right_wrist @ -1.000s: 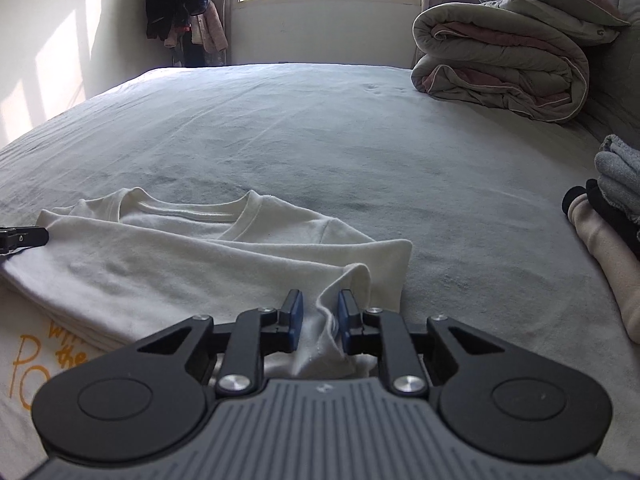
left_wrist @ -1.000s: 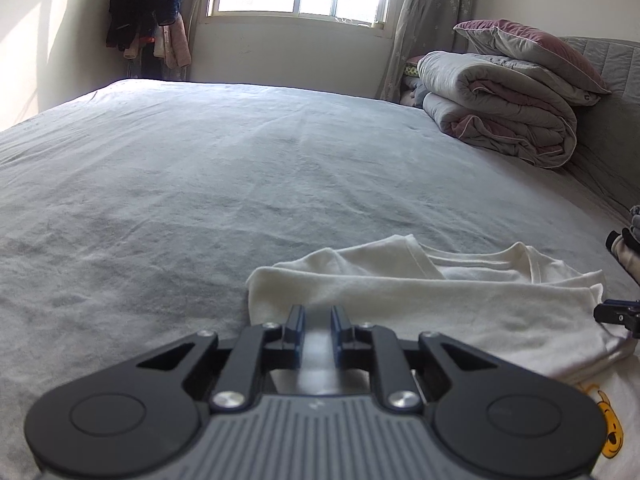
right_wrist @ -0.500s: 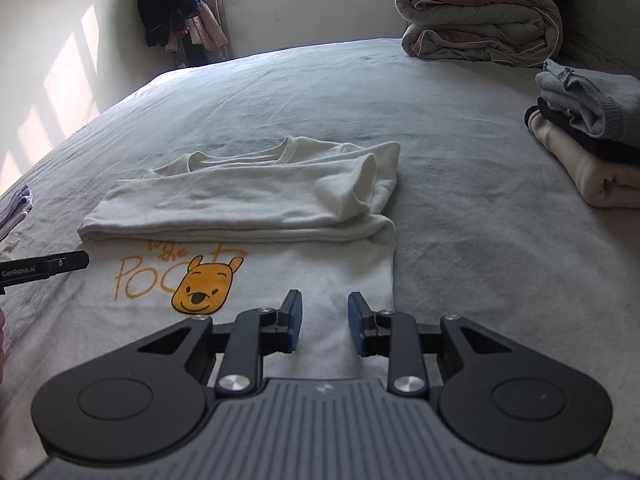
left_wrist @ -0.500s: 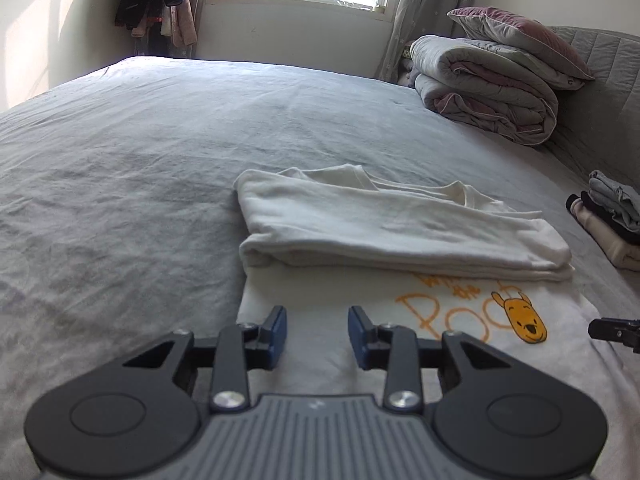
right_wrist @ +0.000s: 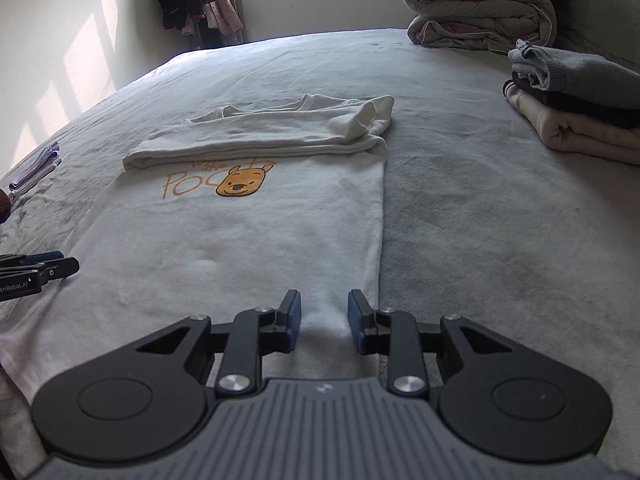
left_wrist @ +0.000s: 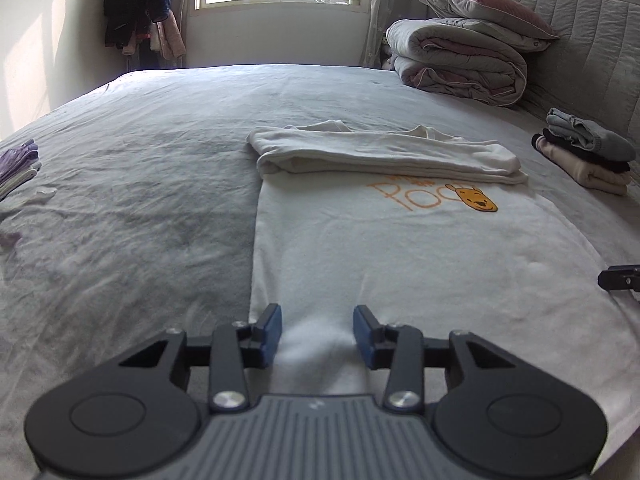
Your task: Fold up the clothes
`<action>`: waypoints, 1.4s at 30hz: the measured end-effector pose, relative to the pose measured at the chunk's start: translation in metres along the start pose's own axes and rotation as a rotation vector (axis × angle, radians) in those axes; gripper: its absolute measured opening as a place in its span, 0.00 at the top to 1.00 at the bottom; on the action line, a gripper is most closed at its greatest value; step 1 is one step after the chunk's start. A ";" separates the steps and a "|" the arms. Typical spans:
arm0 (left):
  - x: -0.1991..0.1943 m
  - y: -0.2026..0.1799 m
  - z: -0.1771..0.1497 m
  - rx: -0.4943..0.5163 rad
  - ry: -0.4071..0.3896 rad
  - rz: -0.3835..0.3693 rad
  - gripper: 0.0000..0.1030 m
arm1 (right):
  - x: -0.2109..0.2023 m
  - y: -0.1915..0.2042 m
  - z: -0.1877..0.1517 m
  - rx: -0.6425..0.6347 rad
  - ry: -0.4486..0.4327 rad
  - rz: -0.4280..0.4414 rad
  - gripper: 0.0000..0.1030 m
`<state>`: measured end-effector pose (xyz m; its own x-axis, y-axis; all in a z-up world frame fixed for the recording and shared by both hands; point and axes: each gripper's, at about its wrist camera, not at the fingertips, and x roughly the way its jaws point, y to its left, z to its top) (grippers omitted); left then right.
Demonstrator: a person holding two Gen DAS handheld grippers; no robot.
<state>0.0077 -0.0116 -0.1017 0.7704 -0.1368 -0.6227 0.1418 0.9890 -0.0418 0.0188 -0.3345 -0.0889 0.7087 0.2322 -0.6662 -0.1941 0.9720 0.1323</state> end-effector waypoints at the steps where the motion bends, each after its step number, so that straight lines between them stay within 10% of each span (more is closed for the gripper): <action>1: -0.004 0.001 -0.003 0.004 0.001 -0.006 0.60 | -0.004 0.000 -0.004 -0.014 0.003 0.006 0.70; 18: -0.058 0.041 -0.029 -0.052 0.121 -0.091 0.51 | -0.066 -0.041 -0.046 0.044 0.085 0.131 0.59; 30: -0.055 0.087 -0.033 -0.339 0.320 -0.435 0.52 | -0.061 -0.080 -0.048 0.400 0.249 0.384 0.58; 42: -0.045 0.089 -0.035 -0.396 0.348 -0.488 0.53 | -0.052 -0.086 -0.050 0.491 0.294 0.481 0.58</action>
<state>-0.0365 0.0848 -0.1049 0.4243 -0.6083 -0.6708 0.1328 0.7746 -0.6184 -0.0348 -0.4319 -0.1023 0.3979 0.6836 -0.6118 -0.0625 0.6856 0.7253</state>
